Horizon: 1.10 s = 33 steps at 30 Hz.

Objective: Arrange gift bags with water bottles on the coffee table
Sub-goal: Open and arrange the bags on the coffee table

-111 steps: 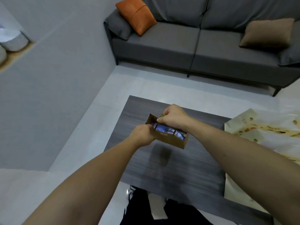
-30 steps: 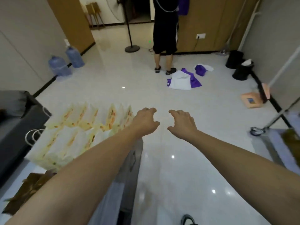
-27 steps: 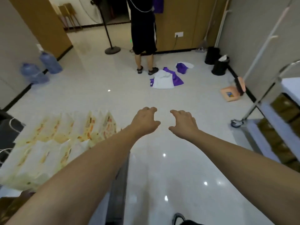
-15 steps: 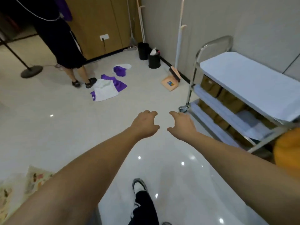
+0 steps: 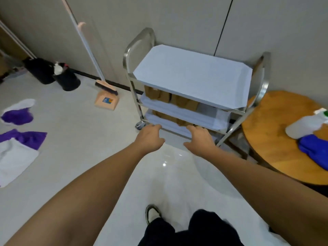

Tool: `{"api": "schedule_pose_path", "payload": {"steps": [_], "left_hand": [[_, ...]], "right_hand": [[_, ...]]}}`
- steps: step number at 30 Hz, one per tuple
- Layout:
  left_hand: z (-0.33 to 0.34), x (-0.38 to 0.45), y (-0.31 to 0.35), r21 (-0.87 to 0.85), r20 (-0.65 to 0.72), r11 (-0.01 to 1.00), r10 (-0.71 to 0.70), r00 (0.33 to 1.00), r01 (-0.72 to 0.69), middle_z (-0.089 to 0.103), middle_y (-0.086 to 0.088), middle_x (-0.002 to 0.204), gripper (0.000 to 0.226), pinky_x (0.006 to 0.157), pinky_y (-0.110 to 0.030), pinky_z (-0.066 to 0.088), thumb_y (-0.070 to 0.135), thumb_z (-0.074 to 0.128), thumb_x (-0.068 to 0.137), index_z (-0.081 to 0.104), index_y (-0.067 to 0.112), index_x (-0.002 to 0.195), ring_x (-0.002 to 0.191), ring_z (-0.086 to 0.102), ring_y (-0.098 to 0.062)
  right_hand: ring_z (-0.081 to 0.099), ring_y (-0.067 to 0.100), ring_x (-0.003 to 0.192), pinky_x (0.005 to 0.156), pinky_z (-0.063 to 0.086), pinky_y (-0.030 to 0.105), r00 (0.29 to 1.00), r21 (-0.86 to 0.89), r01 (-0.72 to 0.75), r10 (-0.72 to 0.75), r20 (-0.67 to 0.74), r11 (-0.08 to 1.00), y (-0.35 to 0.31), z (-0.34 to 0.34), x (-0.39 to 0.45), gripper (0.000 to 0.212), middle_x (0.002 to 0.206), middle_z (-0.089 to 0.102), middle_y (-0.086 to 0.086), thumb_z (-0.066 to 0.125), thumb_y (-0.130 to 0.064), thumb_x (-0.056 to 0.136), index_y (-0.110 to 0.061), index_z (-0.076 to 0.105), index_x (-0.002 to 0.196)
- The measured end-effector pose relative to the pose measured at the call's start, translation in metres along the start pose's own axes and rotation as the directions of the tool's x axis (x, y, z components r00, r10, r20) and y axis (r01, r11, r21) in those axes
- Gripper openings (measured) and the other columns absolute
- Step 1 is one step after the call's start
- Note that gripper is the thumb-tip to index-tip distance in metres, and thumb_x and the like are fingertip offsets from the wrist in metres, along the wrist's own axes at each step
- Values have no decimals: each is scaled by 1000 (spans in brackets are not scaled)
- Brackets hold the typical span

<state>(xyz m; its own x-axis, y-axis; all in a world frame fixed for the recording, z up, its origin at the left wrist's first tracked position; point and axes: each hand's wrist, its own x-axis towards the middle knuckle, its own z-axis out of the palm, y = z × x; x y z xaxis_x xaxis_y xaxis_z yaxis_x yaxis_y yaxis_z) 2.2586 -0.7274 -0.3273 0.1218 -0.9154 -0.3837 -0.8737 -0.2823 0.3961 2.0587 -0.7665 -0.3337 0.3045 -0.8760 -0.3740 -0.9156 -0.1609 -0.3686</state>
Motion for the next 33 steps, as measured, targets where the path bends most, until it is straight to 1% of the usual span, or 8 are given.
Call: {"api": "schedule_pose_path", "payload": {"steps": [6,10,13,18,23,26,28,33], "left_hand": [[-7,96,15,4,53,999,53,997,-53,48,-15,147,59,105,-39,42,34,63,95,45,13,147,132,47,-34],[13,160,13,18,122,999,43,992,-45,48,-16,145,57,104,-39,41,32,63,95,46,13,146,132,45,-35],[33,213,0,-10,144,1000,2,990,-1,48,-16,144,56,104,-37,40,29,64,95,47,12,145,131,46,-35],[87,290,-41,-167,175,969,-152,973,181,52,-13,142,56,104,-37,45,32,68,93,51,13,142,125,54,-32],[142,351,-81,-280,180,934,-175,968,221,52,-8,142,53,101,-33,46,33,68,94,52,18,142,122,56,-26],[172,370,-102,-331,202,916,-164,965,225,53,-5,140,52,92,-25,43,32,68,94,52,19,142,118,57,-22],[183,375,-113,-361,206,905,-158,966,226,53,-5,141,51,91,-24,43,32,69,94,53,21,141,120,56,-22],[190,391,-126,-435,192,874,-144,971,216,52,-2,143,50,97,-28,46,31,67,95,52,22,141,118,55,-19]], "right_hand": [[43,34,134,106,43,44,993,63,-120,120,3,991,14,2,64,68,145,48,16,66,-28,91,-16,38,152],[41,35,135,106,41,42,987,65,-151,146,74,986,26,19,136,68,145,49,16,65,-30,92,-17,37,152],[43,35,134,105,43,43,980,79,-173,163,115,982,37,41,197,66,145,49,16,65,-28,92,-17,37,152],[42,37,132,102,43,42,982,30,-142,137,129,989,52,91,295,62,142,50,17,62,-24,93,-14,40,150],[41,37,134,108,39,44,991,12,-132,132,19,991,64,142,373,66,148,44,16,60,-22,96,-15,31,155],[40,38,134,110,39,46,989,-23,-128,125,-79,992,70,169,404,74,156,34,13,62,-23,94,-17,24,157],[42,39,131,108,40,46,983,-48,-133,126,-131,990,72,180,418,79,160,27,9,64,-23,93,-19,20,158],[46,39,126,103,42,44,969,-29,-202,196,-150,979,72,190,446,77,155,33,9,63,-22,93,-19,19,157]]}}
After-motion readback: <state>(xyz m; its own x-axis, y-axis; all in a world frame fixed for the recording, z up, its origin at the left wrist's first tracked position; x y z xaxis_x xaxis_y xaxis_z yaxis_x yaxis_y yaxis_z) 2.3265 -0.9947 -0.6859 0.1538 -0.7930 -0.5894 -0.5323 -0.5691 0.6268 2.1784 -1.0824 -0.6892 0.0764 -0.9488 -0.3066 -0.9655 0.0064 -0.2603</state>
